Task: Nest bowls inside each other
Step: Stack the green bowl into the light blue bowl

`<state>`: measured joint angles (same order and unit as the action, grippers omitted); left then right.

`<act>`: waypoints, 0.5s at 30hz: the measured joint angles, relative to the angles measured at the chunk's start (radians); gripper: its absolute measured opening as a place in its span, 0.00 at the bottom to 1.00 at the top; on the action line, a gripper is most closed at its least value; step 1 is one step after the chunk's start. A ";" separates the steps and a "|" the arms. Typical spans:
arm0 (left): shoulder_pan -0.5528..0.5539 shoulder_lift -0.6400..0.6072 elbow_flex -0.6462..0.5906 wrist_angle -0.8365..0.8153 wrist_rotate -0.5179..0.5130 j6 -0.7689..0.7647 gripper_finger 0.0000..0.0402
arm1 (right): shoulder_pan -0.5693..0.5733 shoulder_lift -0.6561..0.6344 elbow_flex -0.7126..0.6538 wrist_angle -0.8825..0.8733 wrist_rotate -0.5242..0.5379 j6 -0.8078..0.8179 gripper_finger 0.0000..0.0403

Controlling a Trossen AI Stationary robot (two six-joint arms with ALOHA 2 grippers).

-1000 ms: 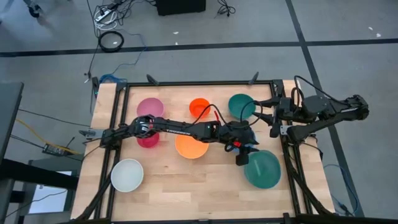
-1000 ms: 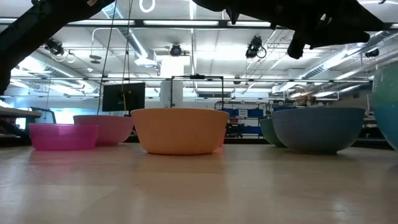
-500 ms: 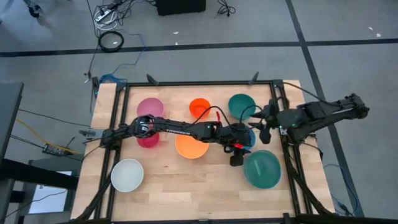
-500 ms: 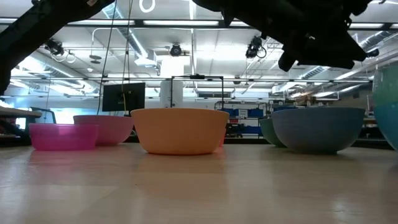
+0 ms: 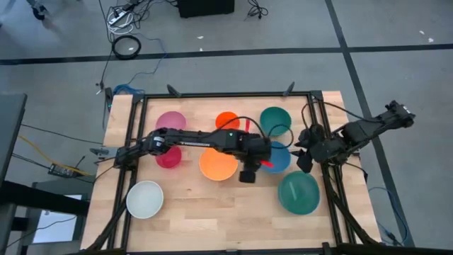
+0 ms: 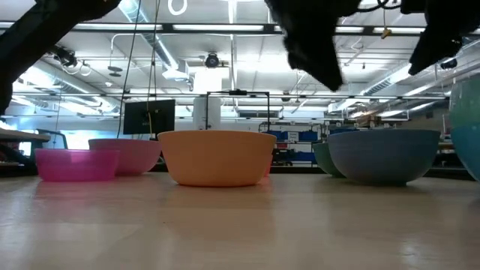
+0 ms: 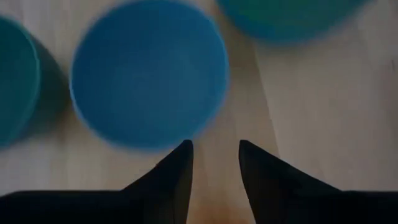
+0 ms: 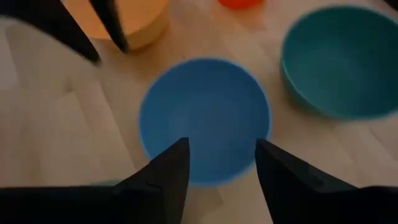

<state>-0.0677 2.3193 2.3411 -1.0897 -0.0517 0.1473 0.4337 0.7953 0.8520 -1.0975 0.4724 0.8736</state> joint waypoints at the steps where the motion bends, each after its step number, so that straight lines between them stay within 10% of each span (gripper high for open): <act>1: 0.000 -0.008 -0.003 -0.051 -0.002 -0.001 0.34 | 0.013 -0.004 0.000 -0.011 -0.013 0.017 0.42; 15: 0.000 -0.276 -0.004 -0.433 -0.124 -0.181 0.34 | 0.228 0.130 0.001 -0.018 -0.069 0.160 0.42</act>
<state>-0.0674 2.0433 2.3367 -1.5230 -0.1757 -0.0334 0.6614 0.9255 0.8528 -1.1157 0.4037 1.0332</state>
